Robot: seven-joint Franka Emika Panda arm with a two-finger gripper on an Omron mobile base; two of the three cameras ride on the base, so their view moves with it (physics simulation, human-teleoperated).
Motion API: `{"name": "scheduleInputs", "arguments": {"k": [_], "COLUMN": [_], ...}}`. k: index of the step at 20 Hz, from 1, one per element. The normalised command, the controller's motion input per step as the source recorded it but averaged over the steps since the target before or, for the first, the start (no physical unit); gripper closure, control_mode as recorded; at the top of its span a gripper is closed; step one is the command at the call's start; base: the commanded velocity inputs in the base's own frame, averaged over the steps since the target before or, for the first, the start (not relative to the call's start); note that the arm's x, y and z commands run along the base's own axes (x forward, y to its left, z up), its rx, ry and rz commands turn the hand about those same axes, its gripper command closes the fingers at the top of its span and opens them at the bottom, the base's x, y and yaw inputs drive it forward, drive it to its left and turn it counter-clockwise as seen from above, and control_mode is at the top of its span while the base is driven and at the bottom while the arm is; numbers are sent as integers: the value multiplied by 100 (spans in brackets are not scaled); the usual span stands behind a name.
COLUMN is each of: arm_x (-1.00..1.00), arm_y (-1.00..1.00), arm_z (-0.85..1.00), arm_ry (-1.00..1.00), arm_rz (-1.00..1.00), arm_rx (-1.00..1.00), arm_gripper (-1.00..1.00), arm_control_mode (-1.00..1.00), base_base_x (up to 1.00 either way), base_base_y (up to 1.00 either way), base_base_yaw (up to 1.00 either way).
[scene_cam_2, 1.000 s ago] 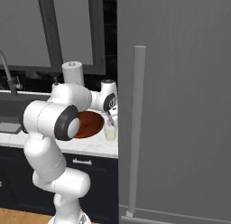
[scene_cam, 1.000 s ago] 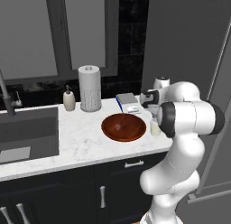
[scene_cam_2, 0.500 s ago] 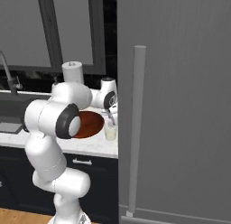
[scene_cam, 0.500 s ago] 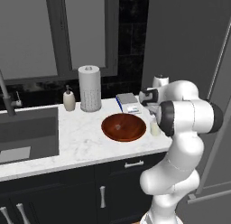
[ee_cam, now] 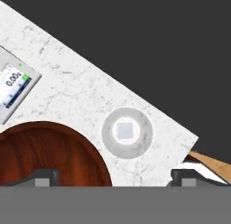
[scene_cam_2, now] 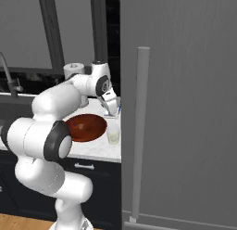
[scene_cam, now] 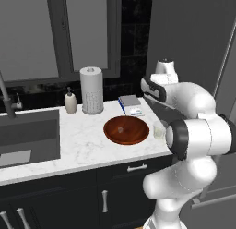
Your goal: Grab a lemon wedge from the fridge and one ice cube from the ice bowl, and put them in the glass of lemonade.
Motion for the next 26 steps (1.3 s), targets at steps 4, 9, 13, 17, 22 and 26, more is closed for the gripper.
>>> {"name": "scheduleInputs", "arguments": {"k": [4, 9, 13, 17, 22, 26], "arm_x": [-98, -78, -13, -44, 0, 0], "arm_y": [55, 2, 0, 1, 0, 0], "arm_z": [19, 0, 0, -8, 0, 0], "arm_ry": [-5, -32, -9, 1, 0, 0], "arm_rz": [44, 32, 2, 11, 0, 0], "arm_rx": [-15, 2, 12, 0, 0, 0], "arm_gripper": [-100, -100, -100, -100, -100, -100], "arm_control_mode": [-100, -100, -100, -100, 100, 100], "base_base_x": [0, 0, 0, 0, -82, -96], "base_base_y": [0, 0, 0, 0, 6, -9], "base_base_yaw": [0, 0, 0, 0, 25, 13]}}
